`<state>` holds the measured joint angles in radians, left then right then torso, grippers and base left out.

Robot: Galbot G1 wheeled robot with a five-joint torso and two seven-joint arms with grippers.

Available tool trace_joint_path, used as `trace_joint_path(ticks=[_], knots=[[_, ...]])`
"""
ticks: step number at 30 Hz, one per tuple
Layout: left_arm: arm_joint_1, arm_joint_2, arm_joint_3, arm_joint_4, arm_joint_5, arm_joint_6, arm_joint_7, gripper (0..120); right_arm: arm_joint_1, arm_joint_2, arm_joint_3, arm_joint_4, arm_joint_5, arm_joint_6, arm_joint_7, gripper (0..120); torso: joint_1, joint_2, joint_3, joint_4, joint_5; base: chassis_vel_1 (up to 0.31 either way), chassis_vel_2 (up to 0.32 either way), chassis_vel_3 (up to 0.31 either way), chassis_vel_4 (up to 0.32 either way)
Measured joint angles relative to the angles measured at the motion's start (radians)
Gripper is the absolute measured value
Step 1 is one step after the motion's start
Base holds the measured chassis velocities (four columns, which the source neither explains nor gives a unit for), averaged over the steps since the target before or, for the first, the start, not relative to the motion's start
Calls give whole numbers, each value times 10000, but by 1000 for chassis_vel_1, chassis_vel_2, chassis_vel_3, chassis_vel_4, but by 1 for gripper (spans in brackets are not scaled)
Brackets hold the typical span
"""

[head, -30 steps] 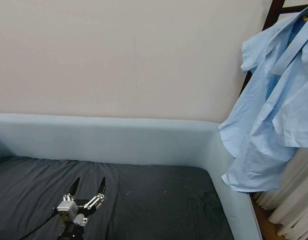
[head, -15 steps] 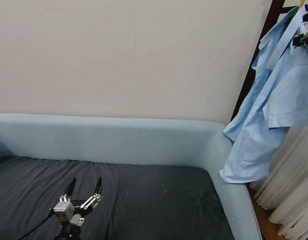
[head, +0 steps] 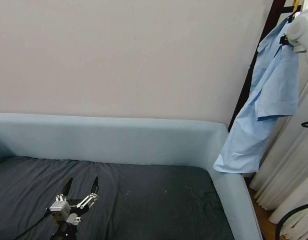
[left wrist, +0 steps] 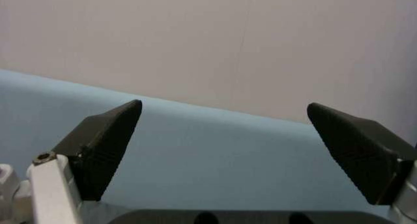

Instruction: Pick up the clothes from the sofa and hang them on the clothes hanger.

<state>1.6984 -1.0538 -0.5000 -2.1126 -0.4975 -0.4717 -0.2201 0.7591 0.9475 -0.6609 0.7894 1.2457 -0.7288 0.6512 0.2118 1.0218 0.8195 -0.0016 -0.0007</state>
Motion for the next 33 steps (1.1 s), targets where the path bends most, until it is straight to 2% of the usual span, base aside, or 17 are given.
trace_joint_path(ticks=[1, 4, 8, 11, 18, 26, 33], knots=[[0, 0, 0, 0, 0, 0, 0, 100, 0, 0, 0, 0, 0, 0, 0, 7, 0, 0, 0, 0, 0, 0, 0, 0, 0], [39, -15, -10, -12, -9, -38, 1, 100, 98, 651, 309, -983, -343, 34, -62, 7, 0, 0, 0, 9, -5, 0, 0, 0, 0], [133, 58, -132, -39, -22, -129, 3, 100, 116, 931, 623, -1467, -457, 81, -84, 7, -1, 1, -1, 6, -5, 0, 0, 0, 0], [207, 110, -223, -72, -49, -189, 4, 100, 10, 954, 851, -1503, -404, 82, 125, 7, -2, 2, -2, 5, -7, 0, 0, 0, 0], [303, 224, -325, -199, -94, -266, 17, 100, -169, 881, 1179, -1252, 730, -1, 1198, 7, 0, 0, 2, 5, 4, 0, 0, 0, 0], [430, 159, -381, -308, -78, -345, 27, 100, -69, 901, 1044, -1419, 1060, -12, 1183, 7, 0, 1, 1, 6, 0, 0, 0, 0, 0], [567, 123, -457, -327, -25, -402, 45, 100, -378, 533, 1009, -931, 530, -6, 395, 30, 0, 0, 1, 2, 4, 0, 0, 0, 0]])
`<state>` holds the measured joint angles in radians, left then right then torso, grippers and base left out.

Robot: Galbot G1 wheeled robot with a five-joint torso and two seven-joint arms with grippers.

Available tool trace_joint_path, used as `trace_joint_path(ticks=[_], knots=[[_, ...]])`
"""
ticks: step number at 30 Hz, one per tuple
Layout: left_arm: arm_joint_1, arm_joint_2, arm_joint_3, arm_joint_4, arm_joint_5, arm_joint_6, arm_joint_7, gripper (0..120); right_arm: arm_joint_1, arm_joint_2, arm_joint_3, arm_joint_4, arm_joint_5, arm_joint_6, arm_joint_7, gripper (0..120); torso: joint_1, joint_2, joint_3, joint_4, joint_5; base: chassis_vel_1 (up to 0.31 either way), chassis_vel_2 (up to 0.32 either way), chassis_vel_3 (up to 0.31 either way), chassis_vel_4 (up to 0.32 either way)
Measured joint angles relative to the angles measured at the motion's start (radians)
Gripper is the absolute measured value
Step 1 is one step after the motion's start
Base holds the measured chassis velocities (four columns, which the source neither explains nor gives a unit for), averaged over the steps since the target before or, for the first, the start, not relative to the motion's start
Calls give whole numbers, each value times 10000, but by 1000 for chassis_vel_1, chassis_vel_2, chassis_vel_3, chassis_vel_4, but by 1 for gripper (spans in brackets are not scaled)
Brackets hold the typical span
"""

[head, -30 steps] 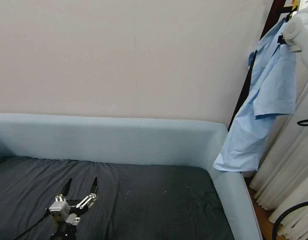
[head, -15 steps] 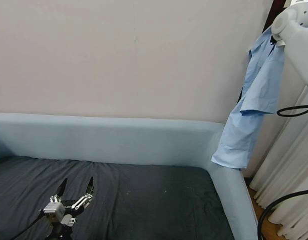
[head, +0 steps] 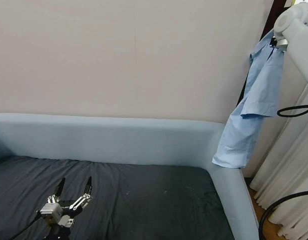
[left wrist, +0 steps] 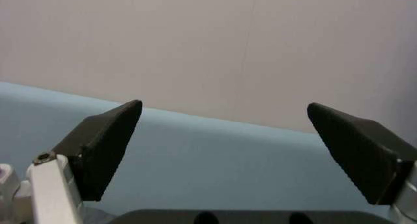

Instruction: Pick up the clothes from the sofa and hang them on the clothes hanger.

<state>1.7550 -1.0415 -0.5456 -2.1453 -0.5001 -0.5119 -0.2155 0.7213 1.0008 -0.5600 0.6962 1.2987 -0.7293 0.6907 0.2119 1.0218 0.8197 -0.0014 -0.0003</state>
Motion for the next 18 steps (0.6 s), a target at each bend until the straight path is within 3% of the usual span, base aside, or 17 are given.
trace_joint_path(ticks=[2, 12, 15, 16, 18], knots=[[8, -24, 33, -2, 2, 0, 32, 100, -135, -169, 0, 345, -438, 144, -302, 42, 1, 0, 0, 3, -2, 0, 0, 0, 0], [32, -97, -15, -5, -296, 14, 553, 100, -643, -1351, 117, 2846, -1390, 1235, -1102, 73, 0, 1, -3, 0, -3, 0, 0, 0, 0], [-2, -323, 12, 3, -246, 86, 651, 100, -1640, -2317, 517, 5227, -1424, 2664, -2013, 88, -1, 1, -4, -1, -4, 0, 0, 0, 0], [-2, -323, 12, 3, -246, 86, 651, 100, -1640, -2317, 517, 5227, -1424, 2664, -2013, 88, -1, 1, -4, -1, -4, 0, 0, 0, 0], [40, -476, 101, -36, -87, 82, 654, 100, -2885, -2686, 1423, 6864, -327, 3540, -2264, 98, 0, 0, -3, -1, -3, 0, 0, 0, 0]])
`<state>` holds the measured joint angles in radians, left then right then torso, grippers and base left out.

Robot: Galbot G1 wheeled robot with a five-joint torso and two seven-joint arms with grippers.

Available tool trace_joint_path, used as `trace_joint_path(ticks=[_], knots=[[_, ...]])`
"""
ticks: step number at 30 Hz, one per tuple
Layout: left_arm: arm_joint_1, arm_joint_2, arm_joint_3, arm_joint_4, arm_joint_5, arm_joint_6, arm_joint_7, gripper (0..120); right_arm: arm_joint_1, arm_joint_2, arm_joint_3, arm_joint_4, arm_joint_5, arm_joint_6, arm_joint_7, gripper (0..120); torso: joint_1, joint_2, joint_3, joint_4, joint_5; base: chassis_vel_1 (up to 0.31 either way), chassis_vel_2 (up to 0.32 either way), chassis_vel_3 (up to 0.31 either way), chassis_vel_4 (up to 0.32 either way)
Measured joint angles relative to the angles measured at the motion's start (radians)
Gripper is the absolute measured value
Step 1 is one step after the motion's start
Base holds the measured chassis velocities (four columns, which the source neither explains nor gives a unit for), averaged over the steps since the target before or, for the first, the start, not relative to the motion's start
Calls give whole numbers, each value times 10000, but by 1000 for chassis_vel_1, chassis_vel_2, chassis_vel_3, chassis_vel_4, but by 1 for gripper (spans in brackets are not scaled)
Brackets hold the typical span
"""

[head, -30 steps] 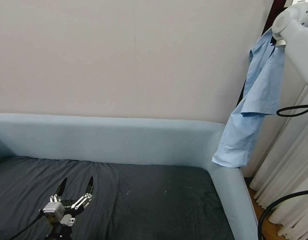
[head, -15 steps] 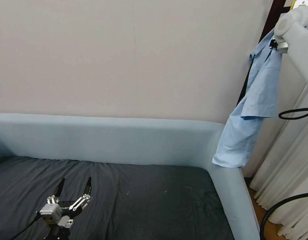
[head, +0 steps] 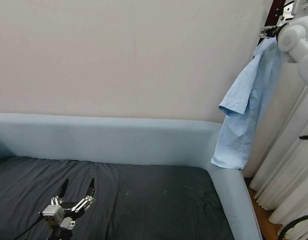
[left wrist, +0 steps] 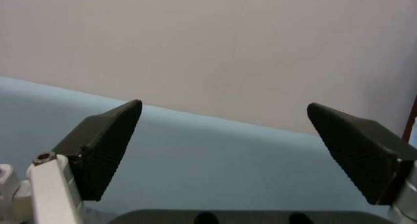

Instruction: Pick up the clothes from the sofa and hang them on the clothes hanger.

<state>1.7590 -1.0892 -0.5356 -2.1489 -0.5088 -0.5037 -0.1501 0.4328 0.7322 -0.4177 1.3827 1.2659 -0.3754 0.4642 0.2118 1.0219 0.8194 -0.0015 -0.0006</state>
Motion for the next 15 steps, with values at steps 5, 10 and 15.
trace_joint_path(ticks=[5, 10, 15], knots=[[199, -382, 143, -50, 181, -3, -35, 100, -2841, -203, 1438, 2648, 433, 1269, -297, 100, -1, 0, 0, 8, -1, 0, 0, 0, 0], [303, -841, 410, -79, 294, 64, -189, 100, -5685, -396, 1541, 4760, -977, 2116, -338, 100, -1, -2, 2, 3, 2, 0, 0, 0, 0], [335, -1072, 711, -4, 534, 124, -287, 100, -9171, -426, 3186, 5840, -2845, 2426, -458, 100, -1, -1, 1, 9, 0, 0, 0, 0, 0]])
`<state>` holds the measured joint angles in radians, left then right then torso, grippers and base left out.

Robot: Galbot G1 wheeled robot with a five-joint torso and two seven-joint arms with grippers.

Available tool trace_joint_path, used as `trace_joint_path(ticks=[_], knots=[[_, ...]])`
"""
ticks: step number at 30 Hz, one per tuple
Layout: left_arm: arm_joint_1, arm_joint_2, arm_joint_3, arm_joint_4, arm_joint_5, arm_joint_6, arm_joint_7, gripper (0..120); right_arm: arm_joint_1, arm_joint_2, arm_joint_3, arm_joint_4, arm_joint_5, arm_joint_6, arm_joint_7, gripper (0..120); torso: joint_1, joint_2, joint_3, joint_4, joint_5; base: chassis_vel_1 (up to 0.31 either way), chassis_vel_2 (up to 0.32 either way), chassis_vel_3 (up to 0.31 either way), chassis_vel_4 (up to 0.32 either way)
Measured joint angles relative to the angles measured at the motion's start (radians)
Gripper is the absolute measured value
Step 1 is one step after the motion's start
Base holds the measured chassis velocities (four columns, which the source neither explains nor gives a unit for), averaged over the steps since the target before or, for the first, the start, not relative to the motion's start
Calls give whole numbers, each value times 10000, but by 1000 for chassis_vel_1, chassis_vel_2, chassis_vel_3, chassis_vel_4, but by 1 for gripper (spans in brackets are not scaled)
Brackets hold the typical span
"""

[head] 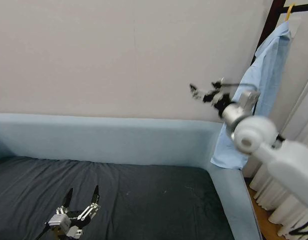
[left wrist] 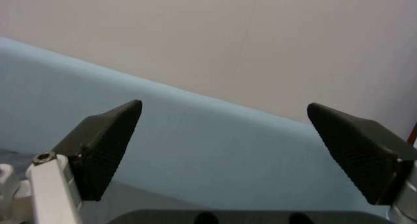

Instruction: Pick up the clothes from the sofa and hang them on the clothes hanger.

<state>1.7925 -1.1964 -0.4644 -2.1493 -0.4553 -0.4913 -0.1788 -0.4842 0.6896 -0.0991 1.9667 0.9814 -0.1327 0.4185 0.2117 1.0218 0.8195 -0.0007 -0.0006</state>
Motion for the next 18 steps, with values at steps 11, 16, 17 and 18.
trace_joint_path(ticks=[11, 16, 17, 18], knots=[[-293, -180, 174, 256, 505, -57, -93, 100, -9097, 2095, 5498, 1724, -5163, 1267, -714, 100, -1, 0, -1, -7, 2, 0, 0, 0, 0], [-155, -74, 40, 264, 695, -178, -139, 100, -12487, 3931, 6782, 2453, -7203, 2939, -1721, 100, -2, 1, -2, -10, 1, 0, 0, 0, 0], [-84, -35, 40, 263, 735, -209, -141, 100, -13024, 4294, 6888, 2610, -7559, 3309, -1956, 100, -2, 2, -1, -6, -3, 0, 0, 0, 0], [-44, -1, 41, 264, 756, -240, -141, 100, -13400, 4597, 6955, 2740, -7845, 3655, -2187, 100, -2, 1, -1, -6, -4, 0, 0, 0, 0]])
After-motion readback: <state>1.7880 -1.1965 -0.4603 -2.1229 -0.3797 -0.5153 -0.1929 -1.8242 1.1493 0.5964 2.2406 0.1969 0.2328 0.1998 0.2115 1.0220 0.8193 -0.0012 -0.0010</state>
